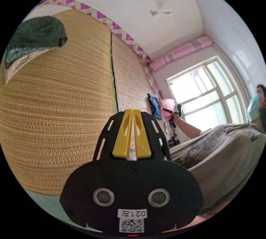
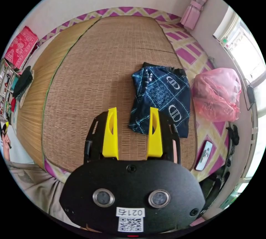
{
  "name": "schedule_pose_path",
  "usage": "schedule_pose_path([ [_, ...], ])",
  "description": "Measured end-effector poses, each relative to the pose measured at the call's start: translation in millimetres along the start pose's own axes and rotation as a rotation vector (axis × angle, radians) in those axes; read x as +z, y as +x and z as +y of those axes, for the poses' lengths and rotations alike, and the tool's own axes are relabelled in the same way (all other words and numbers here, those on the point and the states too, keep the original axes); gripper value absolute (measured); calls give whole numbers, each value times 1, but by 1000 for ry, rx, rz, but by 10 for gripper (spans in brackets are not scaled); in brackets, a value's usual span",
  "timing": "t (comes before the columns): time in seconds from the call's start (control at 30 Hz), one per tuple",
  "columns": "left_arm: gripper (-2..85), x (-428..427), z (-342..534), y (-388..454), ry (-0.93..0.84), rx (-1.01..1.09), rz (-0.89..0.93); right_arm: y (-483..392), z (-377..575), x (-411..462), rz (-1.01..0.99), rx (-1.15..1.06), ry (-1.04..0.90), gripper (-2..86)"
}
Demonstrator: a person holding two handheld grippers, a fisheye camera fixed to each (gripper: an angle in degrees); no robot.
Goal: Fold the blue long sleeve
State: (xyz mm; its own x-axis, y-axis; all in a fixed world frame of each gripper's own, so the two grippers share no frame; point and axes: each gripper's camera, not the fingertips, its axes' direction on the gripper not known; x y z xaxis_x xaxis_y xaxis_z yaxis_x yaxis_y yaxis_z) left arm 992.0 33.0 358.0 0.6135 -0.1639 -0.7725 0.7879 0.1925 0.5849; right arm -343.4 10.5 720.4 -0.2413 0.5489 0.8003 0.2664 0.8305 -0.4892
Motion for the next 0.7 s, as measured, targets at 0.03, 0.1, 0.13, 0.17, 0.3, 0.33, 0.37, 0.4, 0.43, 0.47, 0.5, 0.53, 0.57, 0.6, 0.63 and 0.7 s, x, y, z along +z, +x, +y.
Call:
schedule_pose_path([
  [0.03,-10,1,6,21,0,-5,-42,2,-4,14,10,-11,-21,163],
  [0.1,-10,-1,17,46,22,-32,-72,3,-10,31,15,-16,-33,165],
  [0.13,-10,-3,24,59,37,-57,-80,5,-16,41,3,-8,-57,164],
  [0.17,-10,-4,28,66,45,-71,-84,6,-24,52,-7,8,-95,163],
  [0.3,-10,-12,51,106,56,-134,-127,-3,-47,82,-16,-30,-190,158],
  [0.33,-10,-15,56,115,55,-149,-139,-8,-54,89,26,-48,-218,145],
  [0.37,-10,-16,58,119,57,-157,-143,-12,-60,92,79,-54,-234,134],
  [0.4,-10,-20,62,127,59,-174,-145,-15,-63,94,106,-59,-242,129],
  [0.43,-10,-23,65,133,59,-186,-150,-21,-67,96,150,-75,-253,124],
  [0.47,-10,-25,66,136,59,-191,-154,-30,-69,98,201,-93,-257,122],
  [0.5,-10,-28,67,141,54,-201,-161,-35,-69,100,227,-103,-255,121],
  [0.53,-10,-30,67,143,45,-215,-162,-43,-67,100,269,-110,-245,120],
  [0.57,-10,-31,66,144,43,-221,-160,-46,-64,99,298,-100,-227,118],
  [0.6,-10,-34,65,144,43,-233,-152,-46,-62,99,305,-93,-218,118],
  [0.63,-10,-37,62,143,42,-243,-136,-45,-59,98,315,-84,-203,114],
  [0.7,-10,-41,54,142,29,-253,-112,-42,-56,98,327,-99,-193,101],
])
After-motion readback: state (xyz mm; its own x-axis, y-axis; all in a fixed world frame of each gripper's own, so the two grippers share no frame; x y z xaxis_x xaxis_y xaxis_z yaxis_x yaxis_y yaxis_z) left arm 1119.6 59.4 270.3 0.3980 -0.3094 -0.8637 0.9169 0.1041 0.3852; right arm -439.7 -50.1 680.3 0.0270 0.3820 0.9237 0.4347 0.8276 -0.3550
